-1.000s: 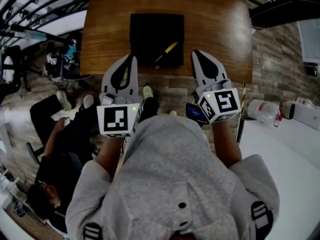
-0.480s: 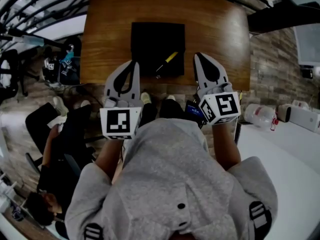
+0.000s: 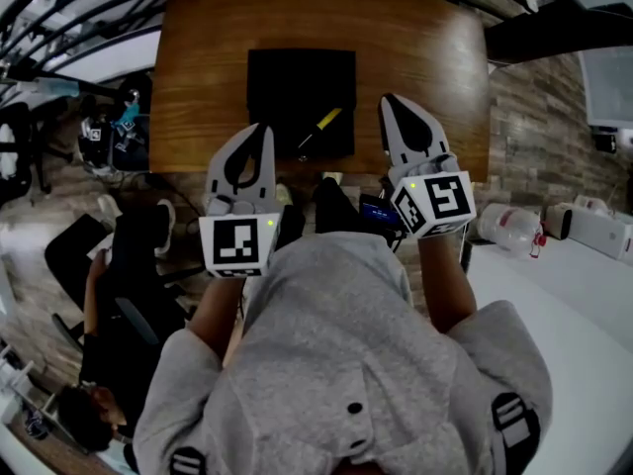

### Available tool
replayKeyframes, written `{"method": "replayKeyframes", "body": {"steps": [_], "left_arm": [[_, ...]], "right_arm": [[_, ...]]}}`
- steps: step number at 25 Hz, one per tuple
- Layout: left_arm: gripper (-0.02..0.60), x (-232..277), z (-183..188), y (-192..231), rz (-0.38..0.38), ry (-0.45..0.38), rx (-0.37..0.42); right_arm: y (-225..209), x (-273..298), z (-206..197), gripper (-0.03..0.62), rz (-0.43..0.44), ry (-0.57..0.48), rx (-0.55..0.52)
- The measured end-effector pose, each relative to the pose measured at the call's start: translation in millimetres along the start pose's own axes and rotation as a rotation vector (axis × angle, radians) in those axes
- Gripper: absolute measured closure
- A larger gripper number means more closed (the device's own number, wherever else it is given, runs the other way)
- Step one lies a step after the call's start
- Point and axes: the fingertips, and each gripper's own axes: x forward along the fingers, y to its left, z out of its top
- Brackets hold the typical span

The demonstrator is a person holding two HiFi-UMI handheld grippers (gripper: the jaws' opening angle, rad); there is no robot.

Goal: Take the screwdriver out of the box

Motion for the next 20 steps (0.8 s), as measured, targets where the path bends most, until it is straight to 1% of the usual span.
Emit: {"method": "replayKeyframes", "body": {"steps": [4,7,15,19,20], "left_arm": [[0.568,16,-2,-1,-0.008,0.012,0.026],[0.568,25,-7,-3,-0.023,0.037,0.03],[0.566,64,-36,-21,-0.079,0.156,0.054],[0.561,84,-56,-33,-0.134,0.23,0.052],[0.543,89,-62,-35,-0.151,0.251,0.051]], "right_arm": [[-6,11,6,0.579,0.018,-0.004,-0.011],[-7,16,4,0.579,0.028,0.006,-0.008],[-23,23,1,0.579,0.026,0.012,0.014],[-32,29,-4,0.579,0.022,0.016,0.032],[-33,32,-5,0.579,0.021,0.017,0.034]]}}
